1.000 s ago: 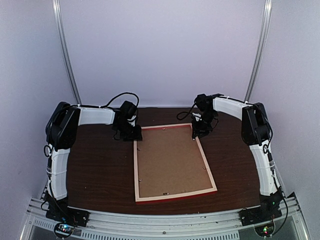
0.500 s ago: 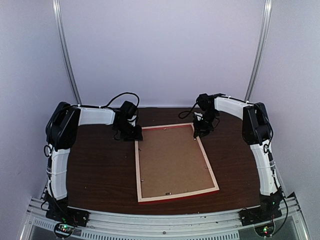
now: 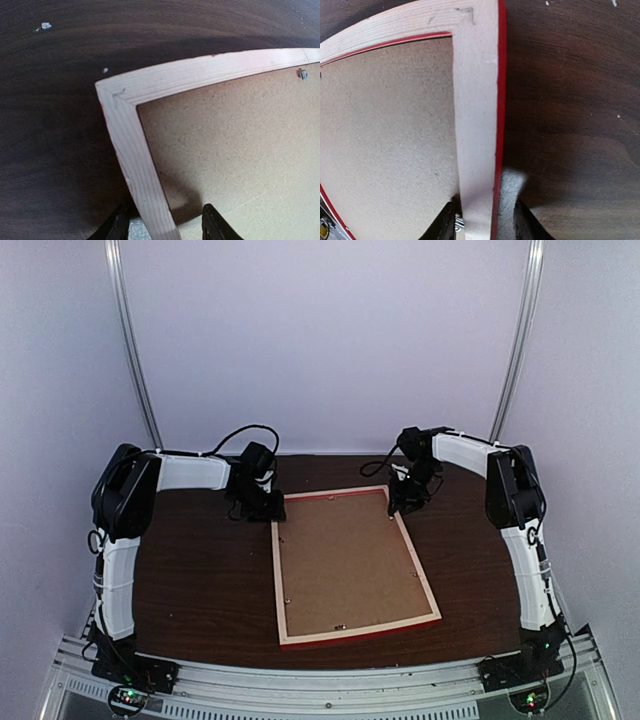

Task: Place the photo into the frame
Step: Press the fastener onto the backboard.

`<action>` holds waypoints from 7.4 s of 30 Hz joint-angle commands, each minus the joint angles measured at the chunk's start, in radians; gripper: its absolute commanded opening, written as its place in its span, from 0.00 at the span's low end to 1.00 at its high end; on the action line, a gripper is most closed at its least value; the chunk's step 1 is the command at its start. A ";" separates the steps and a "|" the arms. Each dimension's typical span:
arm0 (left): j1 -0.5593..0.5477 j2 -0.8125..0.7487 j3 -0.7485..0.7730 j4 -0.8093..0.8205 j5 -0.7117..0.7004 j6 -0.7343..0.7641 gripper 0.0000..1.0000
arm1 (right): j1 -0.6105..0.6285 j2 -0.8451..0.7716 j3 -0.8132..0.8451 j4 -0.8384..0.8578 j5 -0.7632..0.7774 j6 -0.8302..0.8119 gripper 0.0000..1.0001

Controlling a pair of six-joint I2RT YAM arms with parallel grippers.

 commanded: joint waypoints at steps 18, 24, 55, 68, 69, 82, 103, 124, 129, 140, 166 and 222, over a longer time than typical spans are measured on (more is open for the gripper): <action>-0.008 0.017 0.001 0.013 0.042 0.003 0.57 | -0.020 -0.139 -0.207 0.111 -0.006 0.011 0.51; -0.008 0.021 -0.003 0.024 0.046 0.005 0.53 | -0.015 -0.172 -0.272 0.134 0.014 0.007 0.50; -0.008 0.079 0.044 0.022 0.083 0.026 0.39 | 0.028 -0.131 -0.199 0.174 0.154 0.009 0.48; -0.008 0.066 0.086 -0.007 0.063 0.032 0.56 | 0.022 -0.259 -0.342 0.257 0.043 0.027 0.51; -0.008 0.065 0.093 -0.010 0.059 0.034 0.58 | 0.022 -0.275 -0.367 0.263 0.042 0.027 0.51; 0.004 -0.017 0.109 -0.041 -0.009 0.083 0.74 | 0.036 -0.469 -0.682 0.358 0.017 0.057 0.50; 0.014 -0.073 0.024 -0.013 -0.005 0.089 0.69 | 0.053 -0.378 -0.612 0.378 0.137 0.081 0.46; 0.008 0.000 0.034 0.008 0.061 0.071 0.61 | 0.053 -0.226 -0.418 0.331 0.243 0.064 0.45; 0.002 0.011 0.032 0.010 0.069 0.071 0.60 | 0.054 -0.219 -0.416 0.347 0.224 0.060 0.45; -0.001 0.021 0.034 0.011 0.073 0.072 0.60 | 0.058 -0.215 -0.427 0.377 0.115 0.040 0.45; -0.006 0.019 0.026 0.011 0.073 0.068 0.59 | 0.067 -0.287 -0.520 0.321 0.100 0.004 0.45; -0.051 0.022 0.006 -0.037 -0.037 0.042 0.18 | 0.014 -0.287 -0.518 0.332 -0.046 0.002 0.46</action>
